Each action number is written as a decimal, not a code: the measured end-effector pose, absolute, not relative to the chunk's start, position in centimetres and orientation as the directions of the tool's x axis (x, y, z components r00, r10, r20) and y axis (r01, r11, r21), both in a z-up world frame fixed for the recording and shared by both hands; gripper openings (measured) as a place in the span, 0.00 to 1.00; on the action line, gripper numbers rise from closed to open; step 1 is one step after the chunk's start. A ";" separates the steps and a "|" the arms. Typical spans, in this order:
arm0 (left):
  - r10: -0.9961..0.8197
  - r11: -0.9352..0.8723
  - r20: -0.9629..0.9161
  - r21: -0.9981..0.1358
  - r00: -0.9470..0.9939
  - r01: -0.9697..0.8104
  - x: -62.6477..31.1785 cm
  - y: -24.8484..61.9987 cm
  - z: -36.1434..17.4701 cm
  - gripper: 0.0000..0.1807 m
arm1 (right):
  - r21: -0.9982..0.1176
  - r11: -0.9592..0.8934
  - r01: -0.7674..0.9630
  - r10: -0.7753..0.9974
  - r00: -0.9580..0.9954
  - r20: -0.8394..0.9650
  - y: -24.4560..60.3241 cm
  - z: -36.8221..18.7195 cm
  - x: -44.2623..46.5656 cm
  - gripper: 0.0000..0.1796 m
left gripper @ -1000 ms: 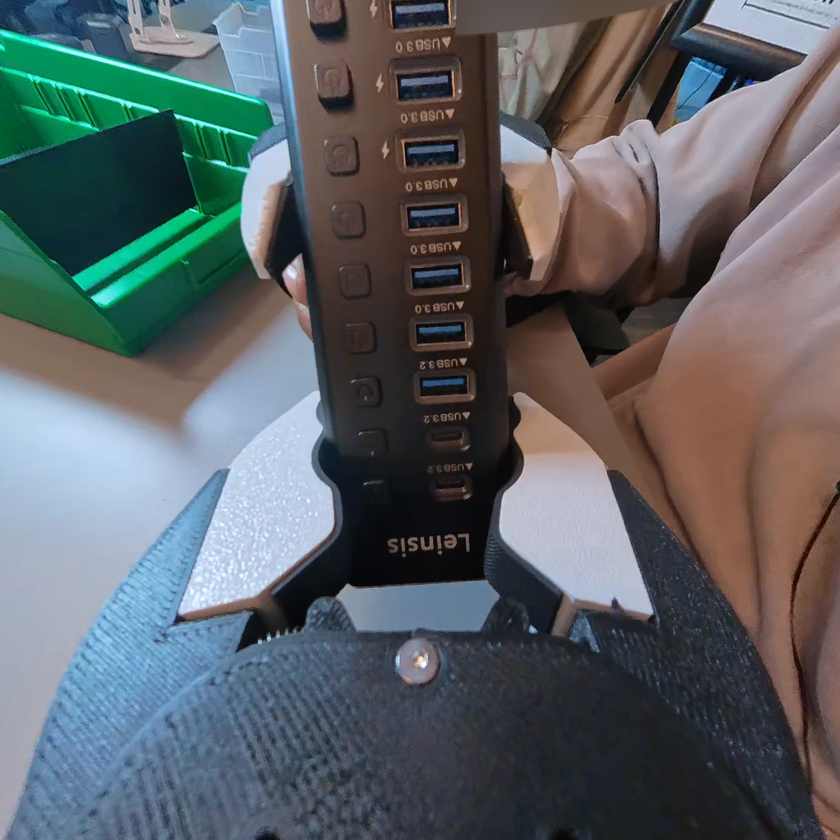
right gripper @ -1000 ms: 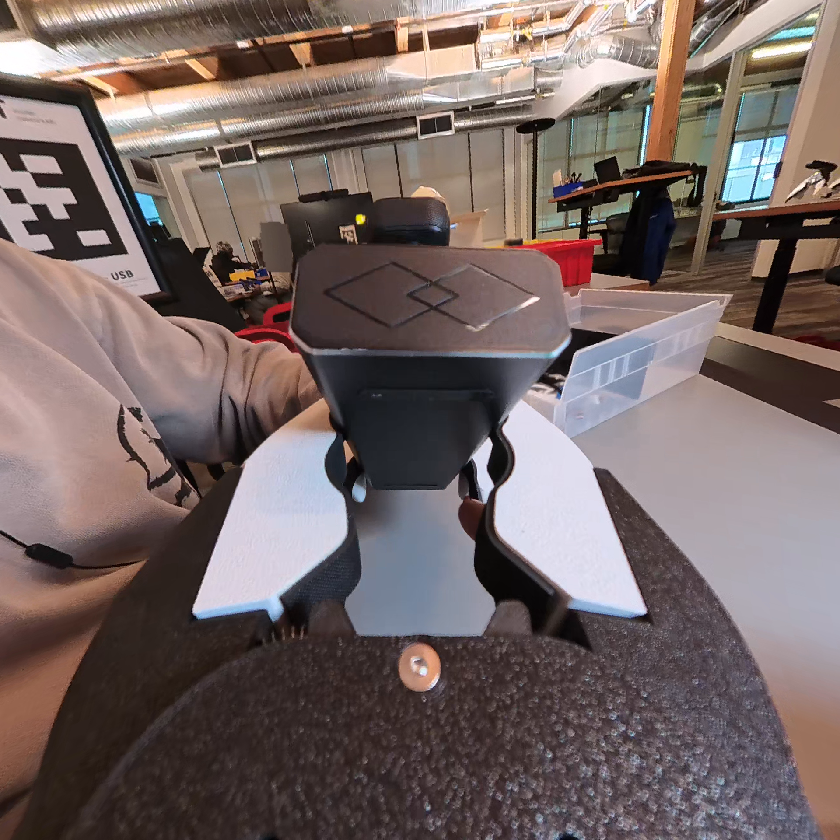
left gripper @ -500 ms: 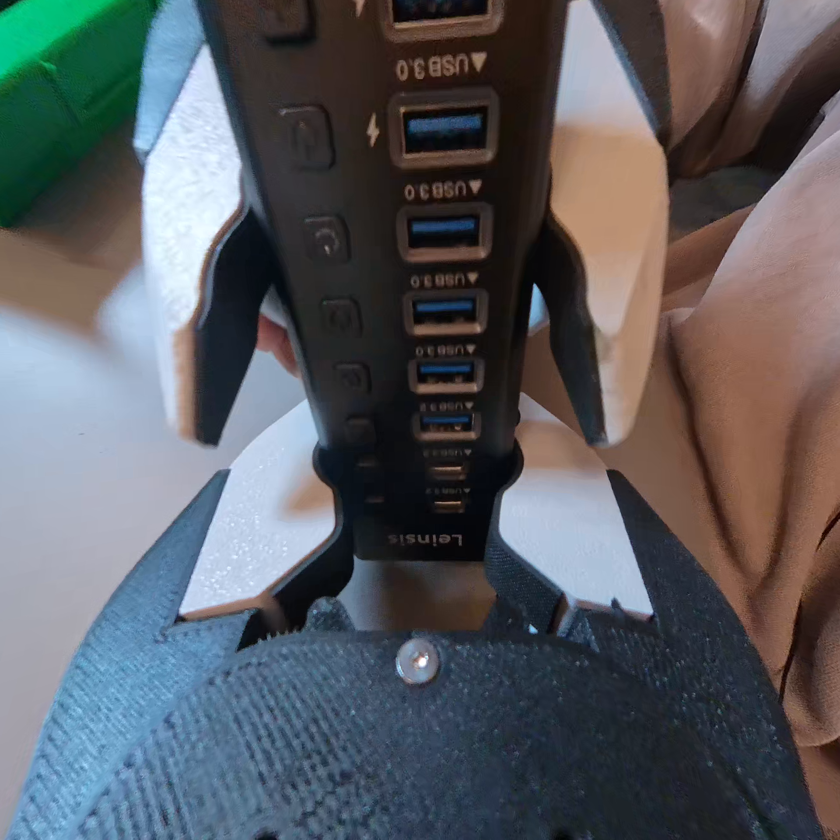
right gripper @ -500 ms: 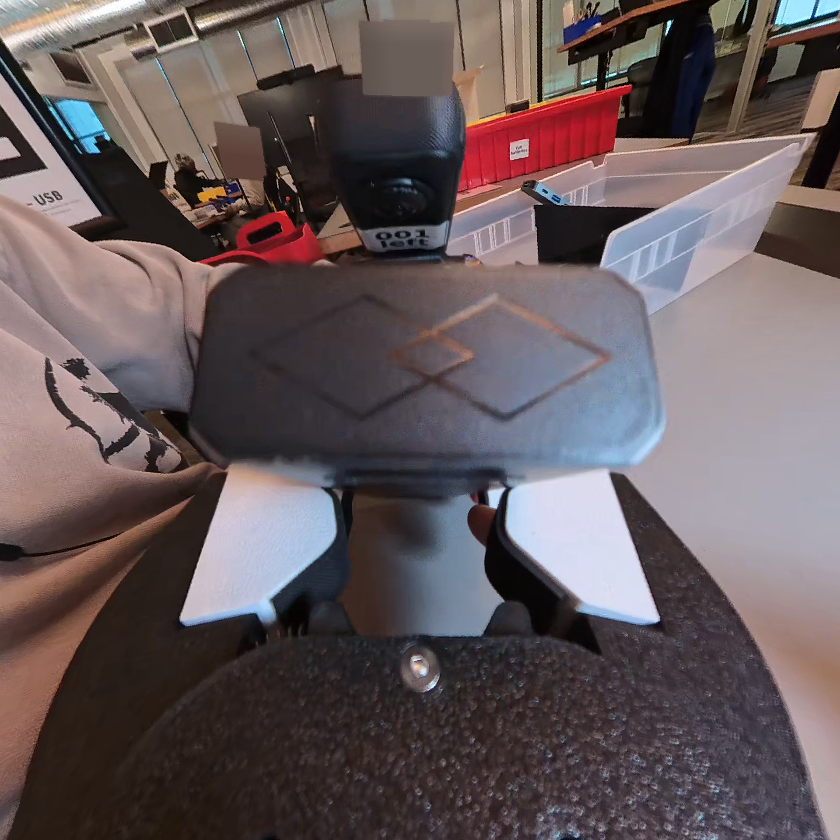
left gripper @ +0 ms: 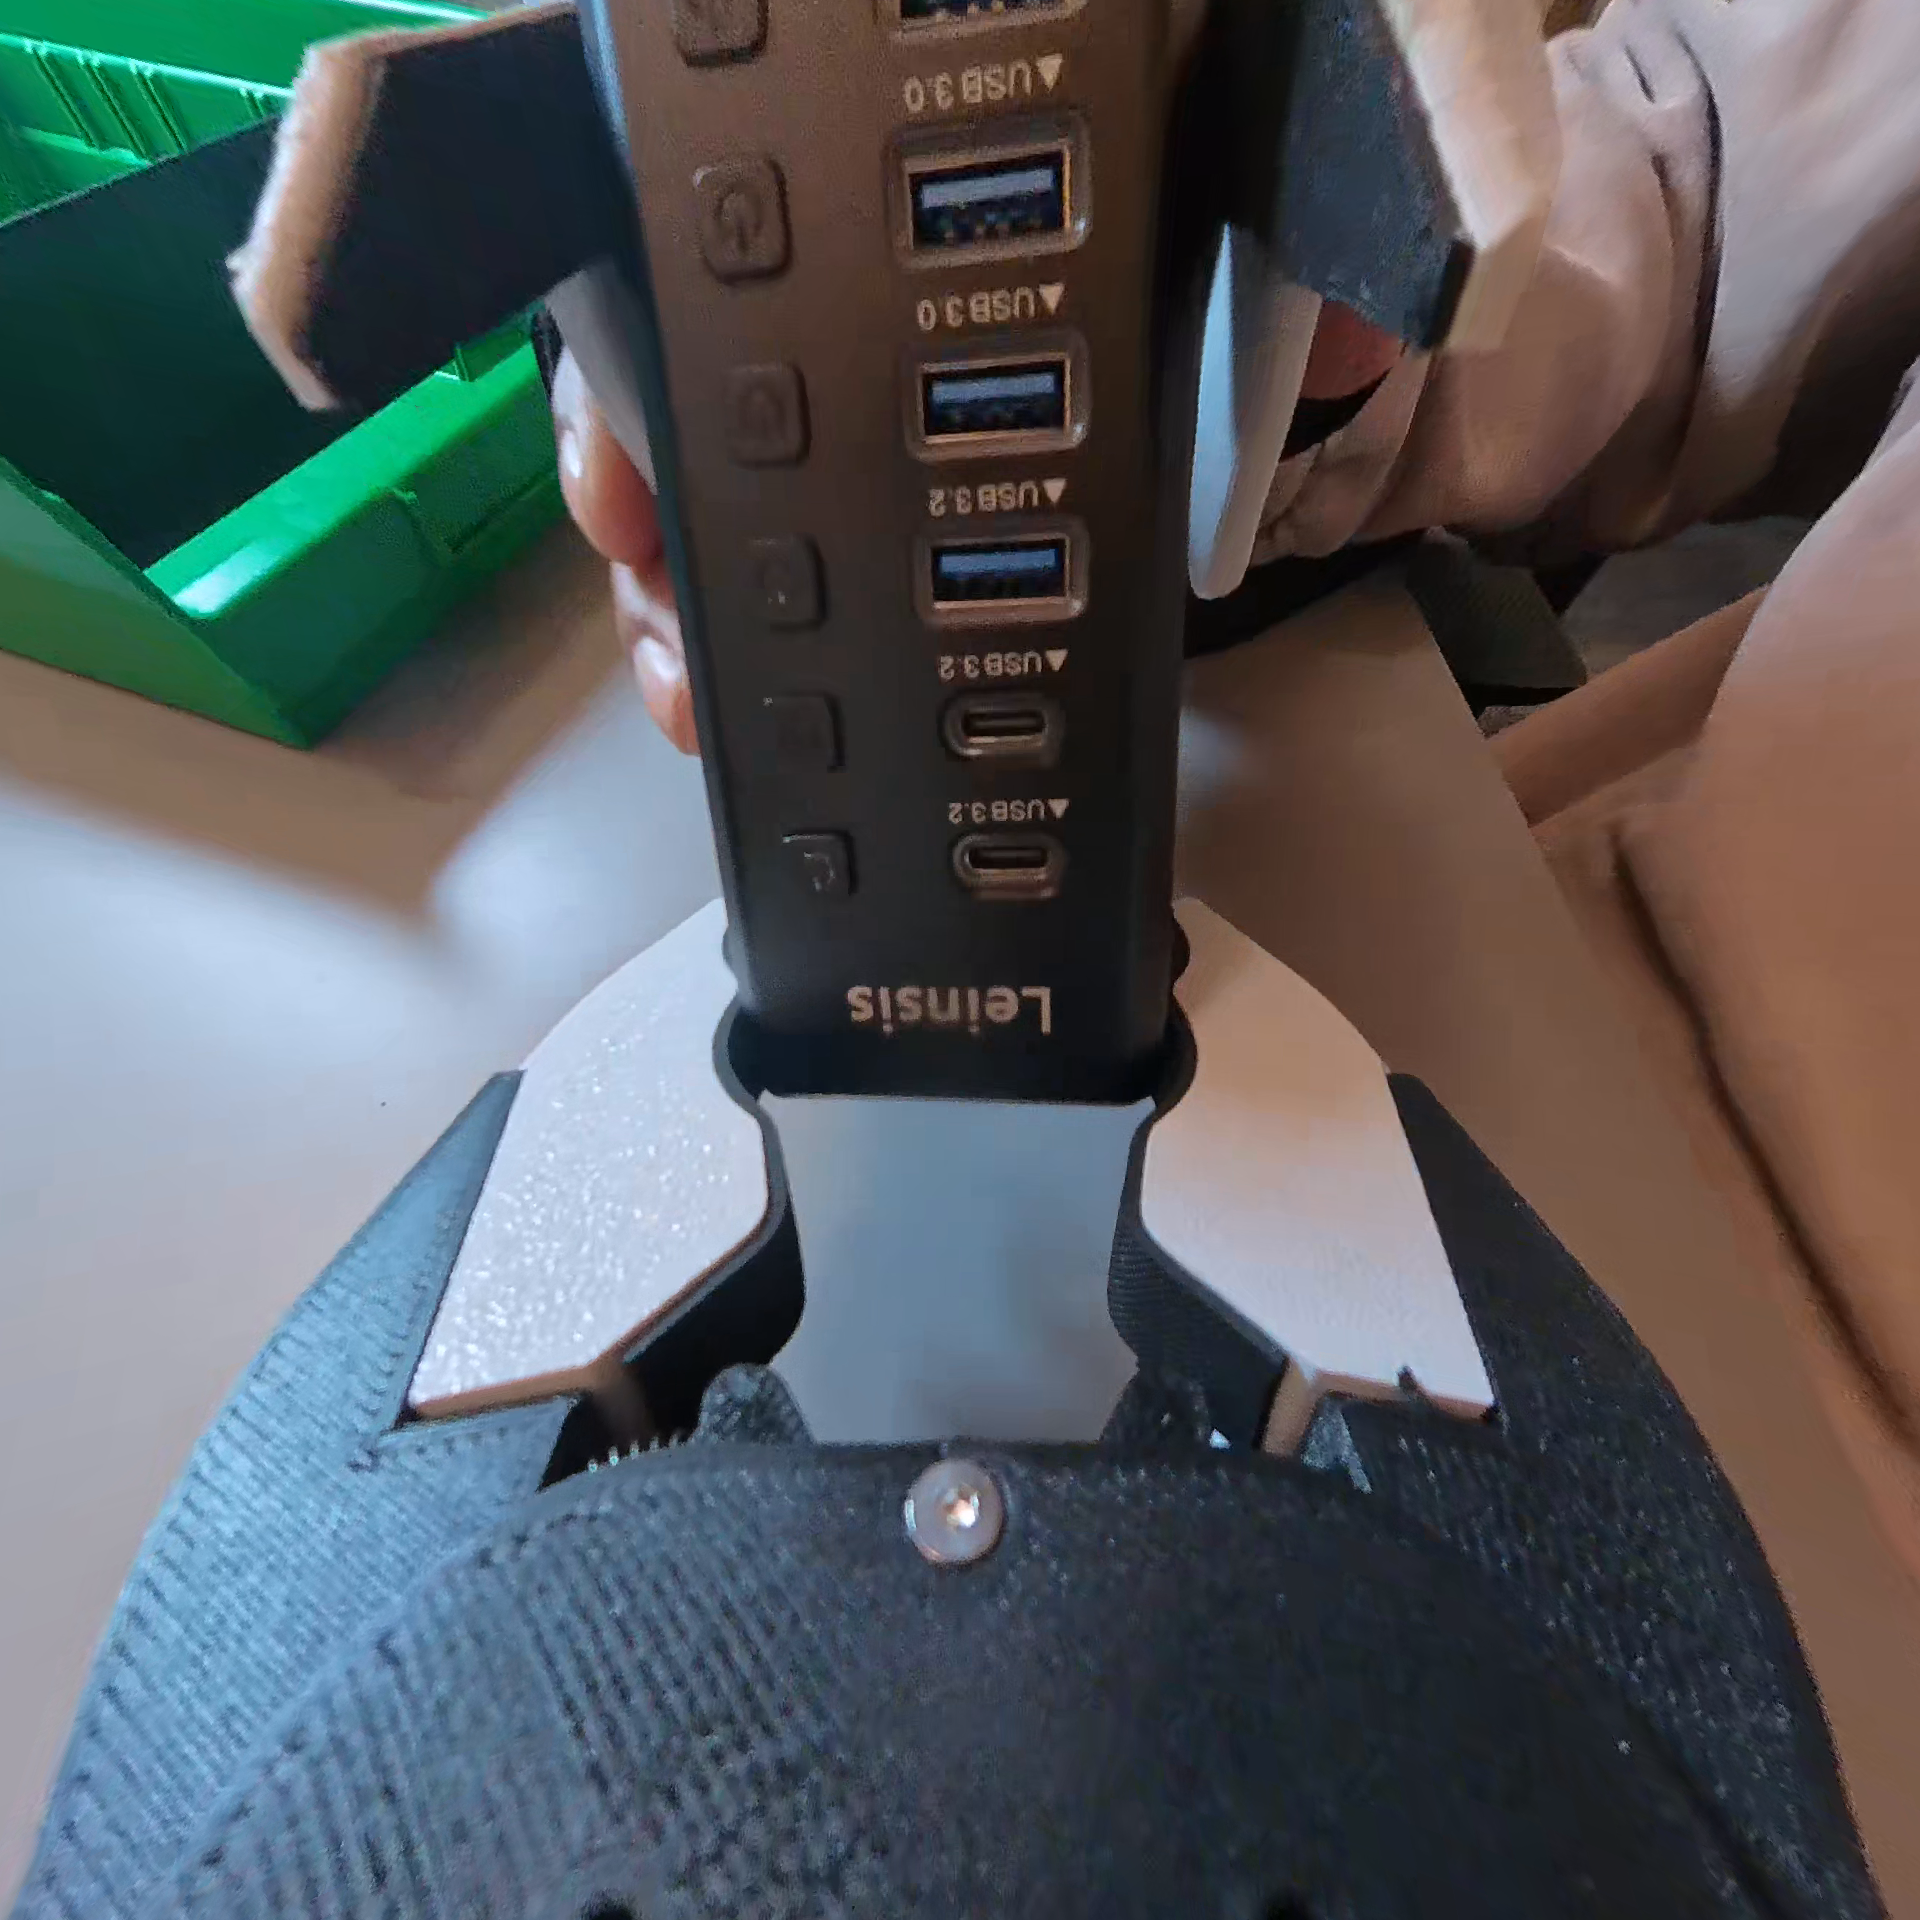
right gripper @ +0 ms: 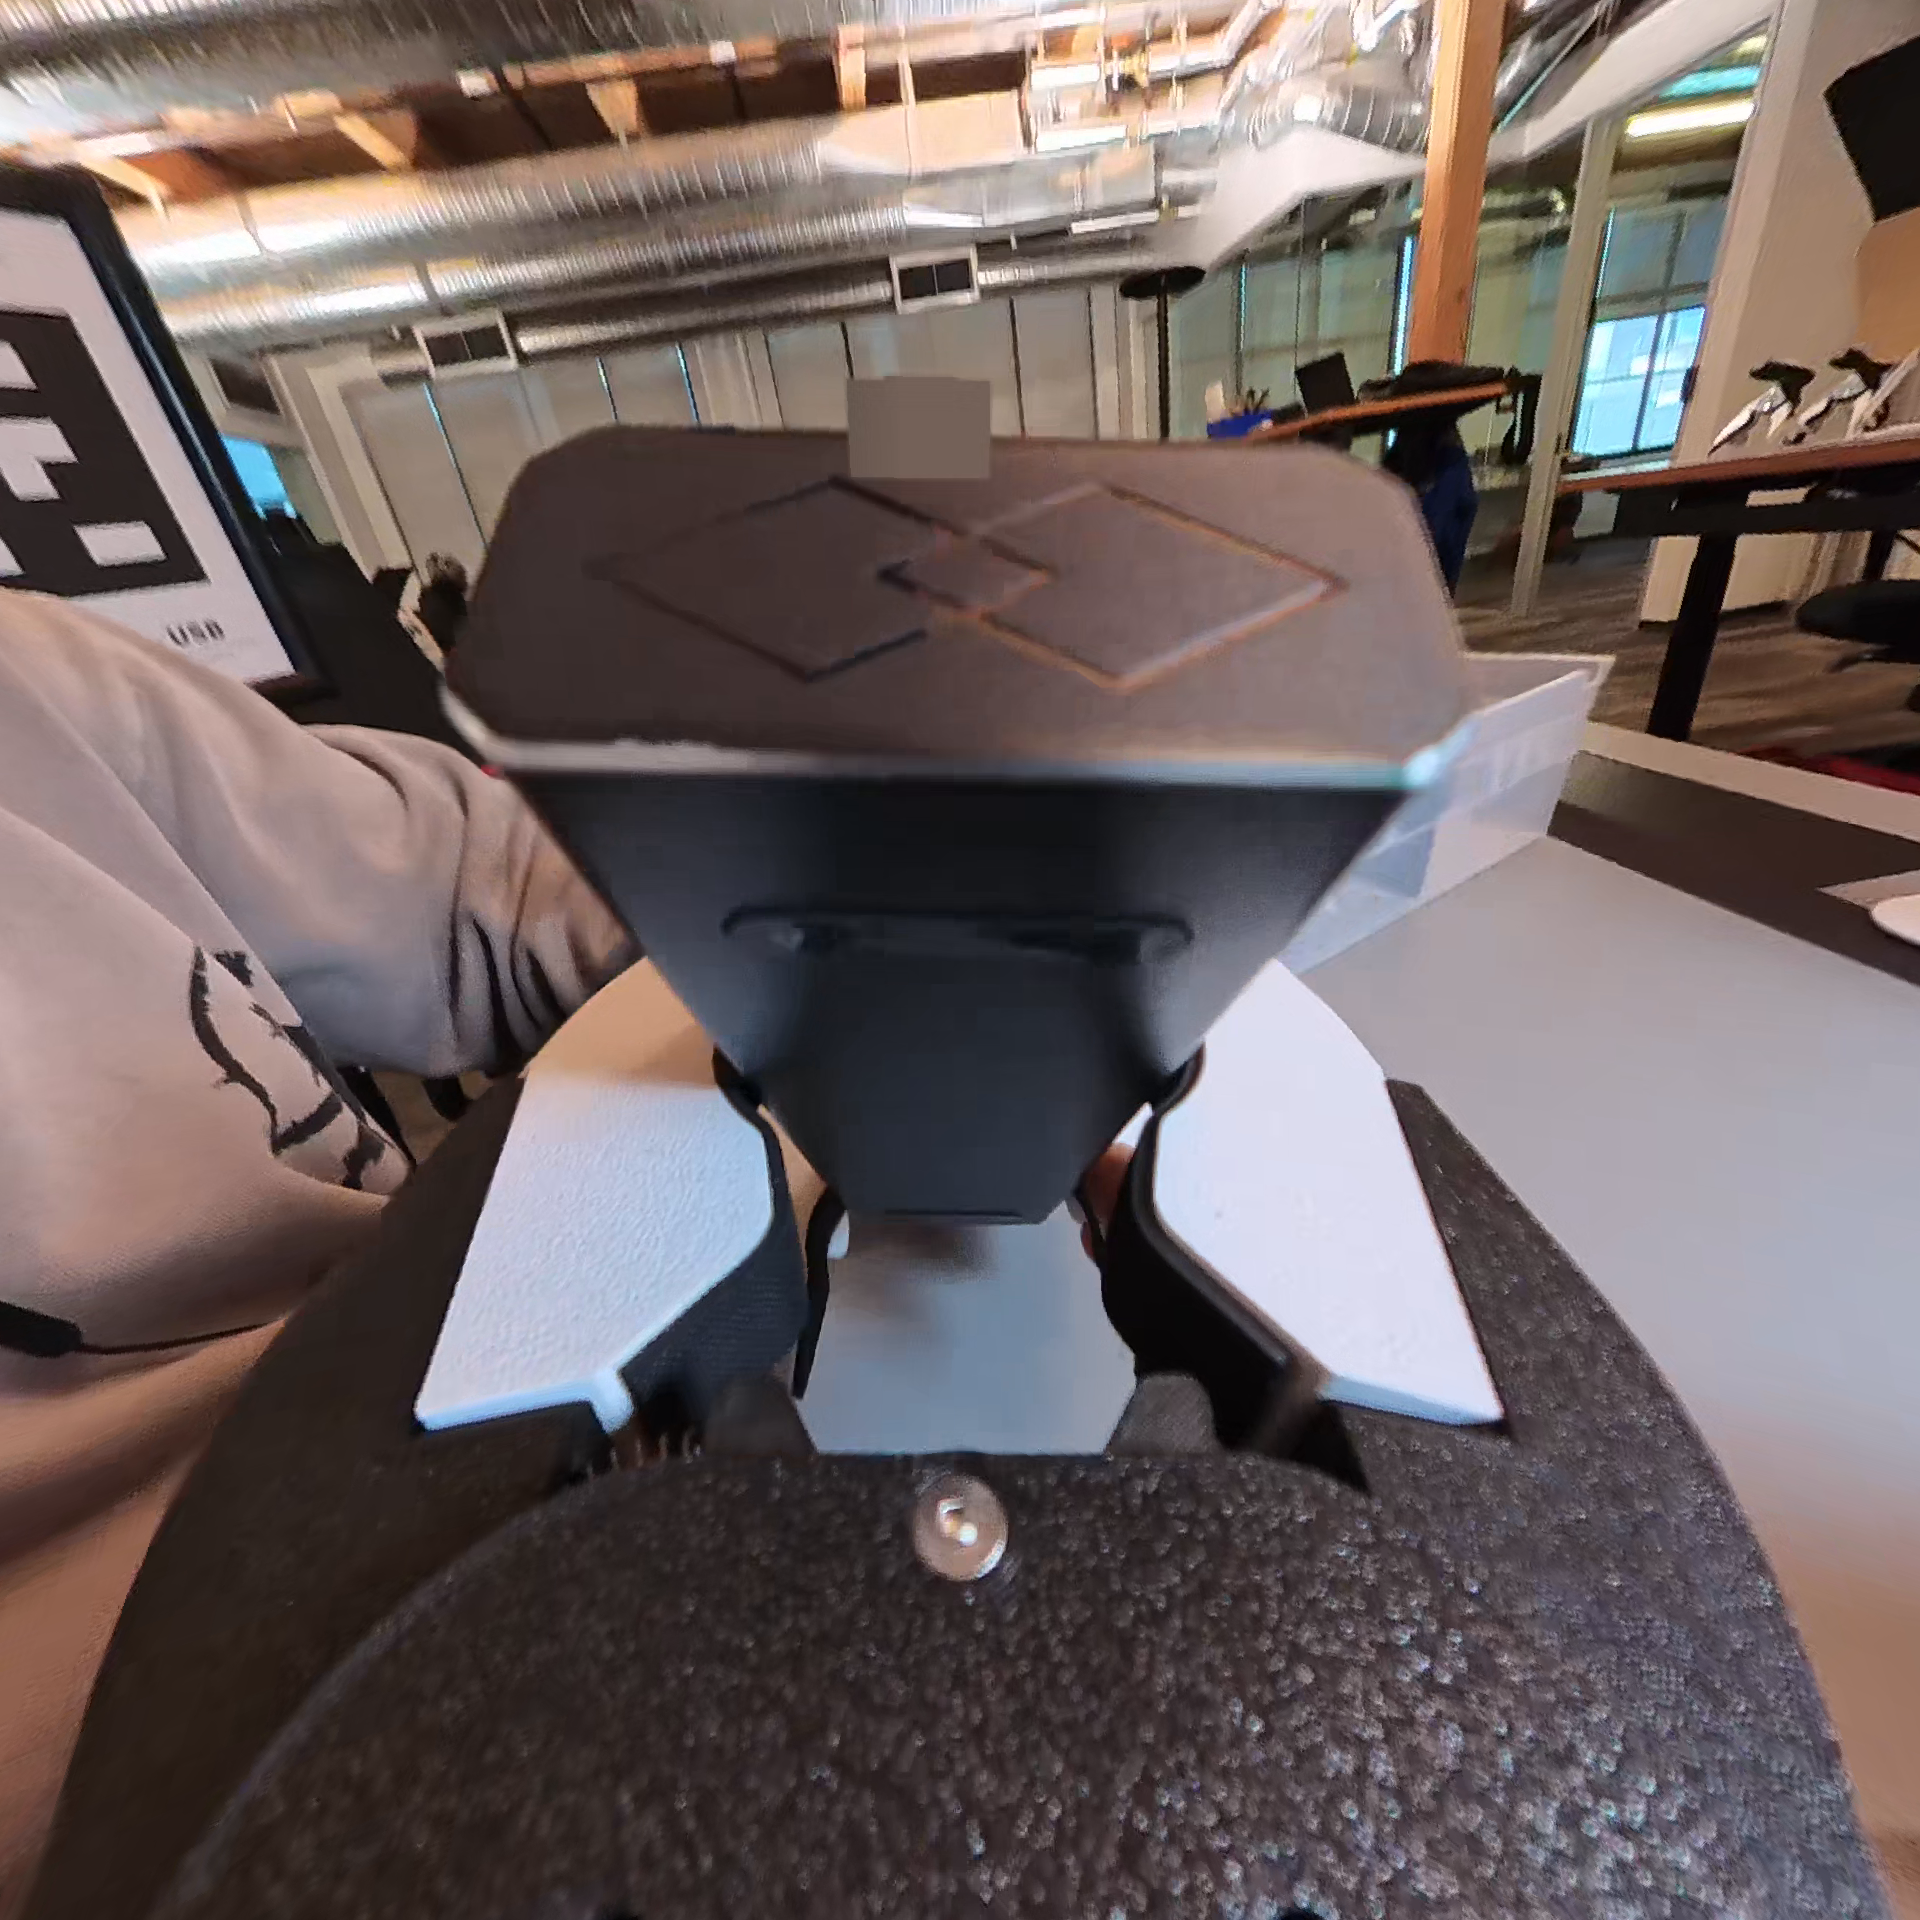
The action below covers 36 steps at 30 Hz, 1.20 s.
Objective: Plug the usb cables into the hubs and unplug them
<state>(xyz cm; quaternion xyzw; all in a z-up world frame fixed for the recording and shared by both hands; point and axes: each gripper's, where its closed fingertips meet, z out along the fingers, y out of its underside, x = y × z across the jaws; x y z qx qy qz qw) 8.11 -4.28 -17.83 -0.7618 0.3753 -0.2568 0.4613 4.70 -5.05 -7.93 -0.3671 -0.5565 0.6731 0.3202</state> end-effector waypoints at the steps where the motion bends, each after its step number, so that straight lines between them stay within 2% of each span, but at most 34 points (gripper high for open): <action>1: -0.808 -0.291 0.047 -0.898 0.587 -0.329 8.2 -4.3 -17.5 0.40 | -0.981 -0.188 -0.042 0.838 -0.528 -0.138 -5.0 -7.6 4.8 0.40; 6: -0.811 -0.295 0.073 -0.908 0.580 -0.298 7.2 -4.7 -16.0 0.40 | -0.979 -0.204 -0.025 0.830 -0.534 -0.159 -4.7 -7.7 5.0 0.40; 13: -0.802 -0.377 0.169 -0.888 0.573 -0.265 8.0 -4.9 -16.7 0.40 | -0.977 -0.206 0.060 0.829 -0.520 -0.206 -4.8 -9.5 4.3 0.44; 18: -0.798 -0.357 0.125 -0.887 0.589 -0.295 7.9 -4.7 -17.2 0.40 | -0.975 -0.208 0.076 0.811 -0.544 -0.216 -5.2 -9.8 4.4 0.40; 29: -0.810 -0.285 0.091 -0.925 0.579 -0.253 7.5 -4.5 -16.1 0.39 | -0.988 -0.153 0.029 0.837 -0.527 -0.145 -5.1 -9.0 4.7 0.40; 36: -0.798 -0.258 0.068 -0.937 0.599 -0.237 6.4 -4.2 -15.7 0.34 | -0.985 -0.172 0.023 0.852 -0.499 -0.160 -4.1 -9.1 4.7 0.40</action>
